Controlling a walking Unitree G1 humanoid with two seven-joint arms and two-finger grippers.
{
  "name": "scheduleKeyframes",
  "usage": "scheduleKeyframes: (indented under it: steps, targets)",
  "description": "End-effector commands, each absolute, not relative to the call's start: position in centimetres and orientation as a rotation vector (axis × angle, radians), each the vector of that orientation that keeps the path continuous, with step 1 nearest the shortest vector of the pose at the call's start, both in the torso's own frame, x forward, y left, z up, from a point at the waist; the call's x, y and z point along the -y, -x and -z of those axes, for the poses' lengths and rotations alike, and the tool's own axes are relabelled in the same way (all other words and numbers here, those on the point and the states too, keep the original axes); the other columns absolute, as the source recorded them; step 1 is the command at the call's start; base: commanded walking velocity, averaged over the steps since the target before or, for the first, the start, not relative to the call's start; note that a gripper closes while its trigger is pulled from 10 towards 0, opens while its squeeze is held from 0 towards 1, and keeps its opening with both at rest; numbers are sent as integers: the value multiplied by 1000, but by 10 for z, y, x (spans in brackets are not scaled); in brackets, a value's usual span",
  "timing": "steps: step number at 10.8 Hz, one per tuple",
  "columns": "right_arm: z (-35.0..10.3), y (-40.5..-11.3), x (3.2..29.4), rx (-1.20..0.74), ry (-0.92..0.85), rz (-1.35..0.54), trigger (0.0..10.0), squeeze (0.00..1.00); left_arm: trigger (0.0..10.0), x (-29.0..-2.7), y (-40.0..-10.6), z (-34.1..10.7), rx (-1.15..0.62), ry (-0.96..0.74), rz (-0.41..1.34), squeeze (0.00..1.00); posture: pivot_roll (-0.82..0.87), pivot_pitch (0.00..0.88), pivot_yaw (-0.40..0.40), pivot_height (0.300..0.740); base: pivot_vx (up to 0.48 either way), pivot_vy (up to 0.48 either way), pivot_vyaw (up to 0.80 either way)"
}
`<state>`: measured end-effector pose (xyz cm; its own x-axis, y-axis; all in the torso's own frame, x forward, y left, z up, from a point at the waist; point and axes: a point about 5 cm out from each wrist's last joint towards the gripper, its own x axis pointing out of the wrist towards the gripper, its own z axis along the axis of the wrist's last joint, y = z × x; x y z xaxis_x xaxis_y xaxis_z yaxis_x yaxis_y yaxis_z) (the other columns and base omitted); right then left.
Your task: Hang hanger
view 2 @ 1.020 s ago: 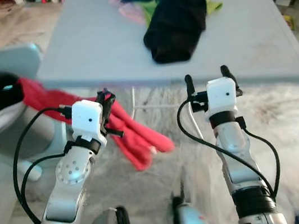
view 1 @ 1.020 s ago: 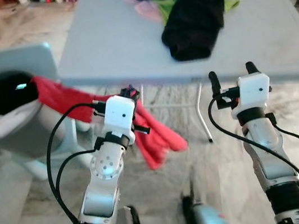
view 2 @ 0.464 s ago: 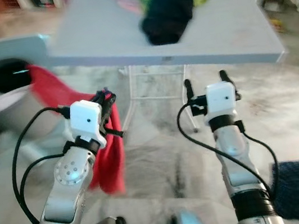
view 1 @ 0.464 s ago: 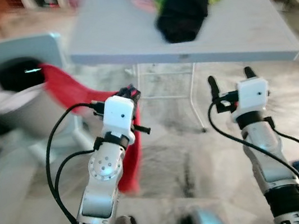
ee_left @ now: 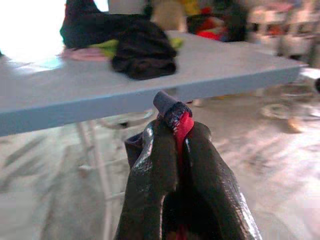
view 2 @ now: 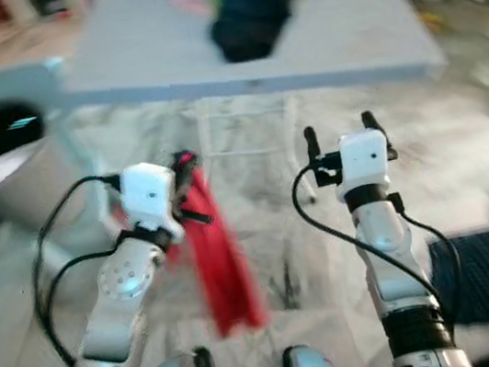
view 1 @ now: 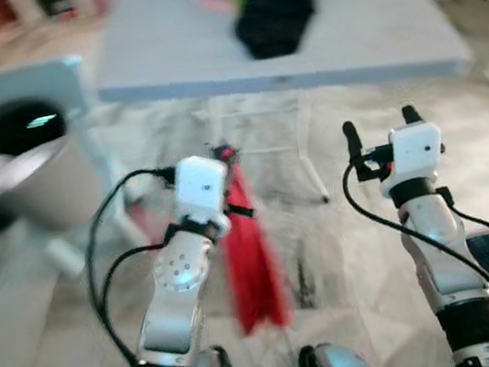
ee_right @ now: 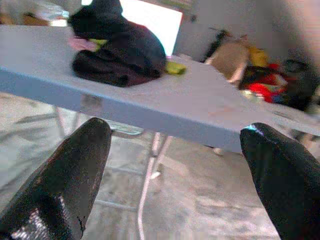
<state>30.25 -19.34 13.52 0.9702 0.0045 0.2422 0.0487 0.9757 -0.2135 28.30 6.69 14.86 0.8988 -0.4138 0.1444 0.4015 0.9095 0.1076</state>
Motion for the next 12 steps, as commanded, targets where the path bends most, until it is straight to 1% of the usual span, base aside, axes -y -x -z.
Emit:
scheduleKeyframes:
  steps: [1,3,6,8,10,12]
  targets:
    - [-130,-302,192,225,215,16,10000,0,10000,-71,-285,-150,164,-78,418,0,-9,164,-24,740,0,480,-800]
    - [-125,-299,194,204,218,17,10000,0,10000,-75,-285,-144,135,-85,419,0,-8,165,-24,740,0,480,-800]
    - [-107,-284,201,145,206,39,10000,0,10000,-92,-284,-118,44,-121,389,0,-13,173,-18,740,0,480,-800]
    - [-105,-280,198,149,180,27,10000,0,10000,-93,-285,-119,61,-146,396,0,-16,176,-14,740,0,480,0]
    - [-107,-286,195,145,169,30,10000,0,10000,-92,-284,-120,58,-152,427,0,-13,176,-12,740,0,480,0]
    - [-105,-286,195,127,169,36,10000,0,10000,-94,-283,-118,46,-152,440,0,-11,192,-9,740,0,480,-800]
